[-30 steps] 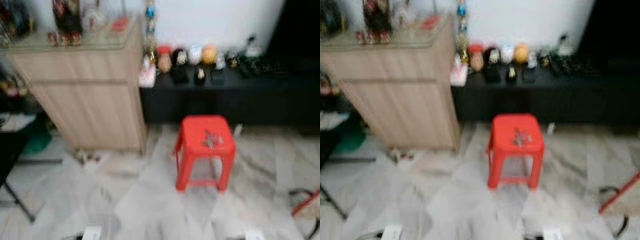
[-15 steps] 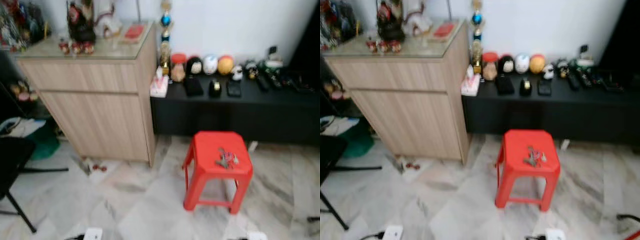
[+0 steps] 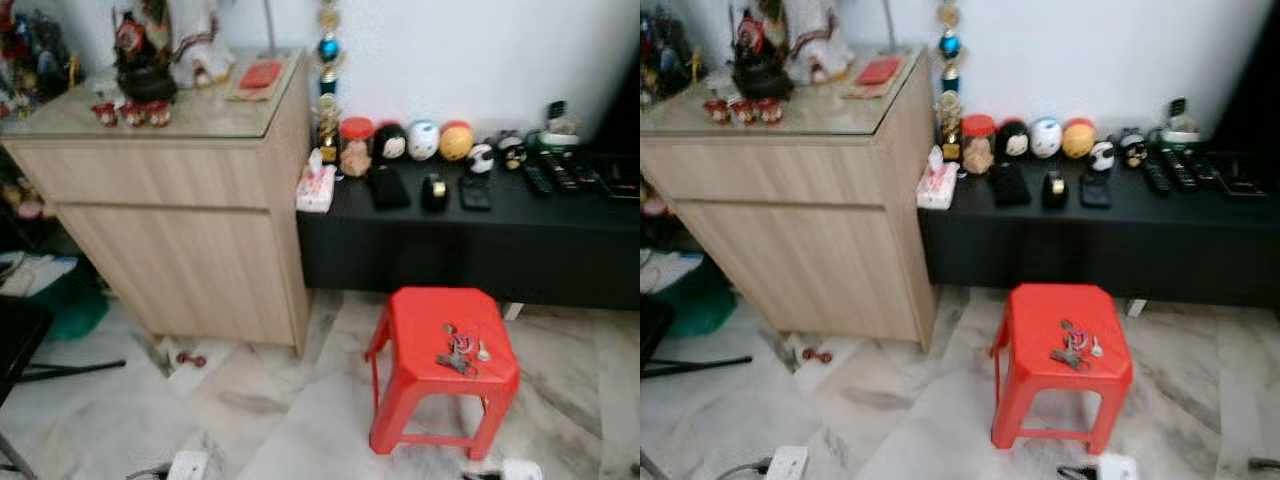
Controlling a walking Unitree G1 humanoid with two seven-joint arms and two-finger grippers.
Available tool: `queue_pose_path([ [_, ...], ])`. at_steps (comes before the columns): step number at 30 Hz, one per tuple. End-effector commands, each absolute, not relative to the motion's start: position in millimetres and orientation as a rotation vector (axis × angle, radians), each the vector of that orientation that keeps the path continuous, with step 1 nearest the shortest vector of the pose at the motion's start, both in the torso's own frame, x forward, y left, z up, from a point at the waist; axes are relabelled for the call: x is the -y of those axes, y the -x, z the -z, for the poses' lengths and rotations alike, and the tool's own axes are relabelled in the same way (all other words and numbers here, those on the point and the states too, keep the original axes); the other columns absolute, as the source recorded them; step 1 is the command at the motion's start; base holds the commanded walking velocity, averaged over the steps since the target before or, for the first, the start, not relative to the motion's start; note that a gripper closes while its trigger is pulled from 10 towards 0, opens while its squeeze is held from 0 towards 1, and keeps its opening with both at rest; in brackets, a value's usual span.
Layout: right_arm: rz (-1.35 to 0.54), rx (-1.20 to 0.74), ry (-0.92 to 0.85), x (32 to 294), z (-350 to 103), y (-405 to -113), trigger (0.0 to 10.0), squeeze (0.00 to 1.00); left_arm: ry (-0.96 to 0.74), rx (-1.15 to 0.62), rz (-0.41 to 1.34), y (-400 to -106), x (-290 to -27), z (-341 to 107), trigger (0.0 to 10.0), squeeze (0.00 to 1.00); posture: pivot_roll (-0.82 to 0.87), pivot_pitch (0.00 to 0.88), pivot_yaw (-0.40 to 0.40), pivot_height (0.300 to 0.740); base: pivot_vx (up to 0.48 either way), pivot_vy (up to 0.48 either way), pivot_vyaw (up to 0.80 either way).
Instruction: Hang keys on a hook
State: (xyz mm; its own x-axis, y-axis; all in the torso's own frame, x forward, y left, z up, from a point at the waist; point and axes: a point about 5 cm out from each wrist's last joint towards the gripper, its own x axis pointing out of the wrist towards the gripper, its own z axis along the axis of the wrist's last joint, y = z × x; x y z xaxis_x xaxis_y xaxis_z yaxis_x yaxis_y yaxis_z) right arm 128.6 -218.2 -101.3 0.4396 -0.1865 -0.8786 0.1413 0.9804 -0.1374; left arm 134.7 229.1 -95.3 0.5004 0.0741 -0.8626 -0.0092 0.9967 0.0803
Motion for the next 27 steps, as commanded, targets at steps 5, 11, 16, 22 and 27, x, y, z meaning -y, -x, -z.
queue_pose_path([
  [5,0.241,-1.122,0.066,231.5,101.9,-117.1,10.0,0.0,-0.059,-1.018,-0.034,-144.5,-221.9,93.3,10.0,0.0,-0.1,0.0,0.023,0.74,0.309,0.0,-0.41],
  [11,0.241,-1.115,0.072,232.0,101.5,-117.7,10.0,0.0,-0.058,-1.018,-0.034,-144.3,-221.7,93.4,10.0,0.0,-0.1,0.0,0.02,0.74,0.312,0.0,0.0],
  [16,0.245,-1.098,0.067,232.2,100.9,-118.8,10.0,0.0,-0.061,-1.018,-0.034,-144.6,-221.6,93.3,10.0,0.0,-0.11,0.0,0.02,0.74,0.304,0.0,0.0],
  [22,0.252,-1.062,0.049,232.1,99.5,-121.4,10.0,0.0,-0.07,-1.016,-0.038,-144.9,-221.9,93.1,10.0,0.0,-0.11,0.0,0.02,0.74,0.0,0.0,0.0],
  [27,0.273,-1.012,0.055,233.2,97.1,-124.7,10.0,0.0,-0.074,-1.015,-0.037,-145.2,-222.1,93.0,10.0,0.0,-0.11,0.0,0.021,0.74,0.0,0.0,0.0],
])
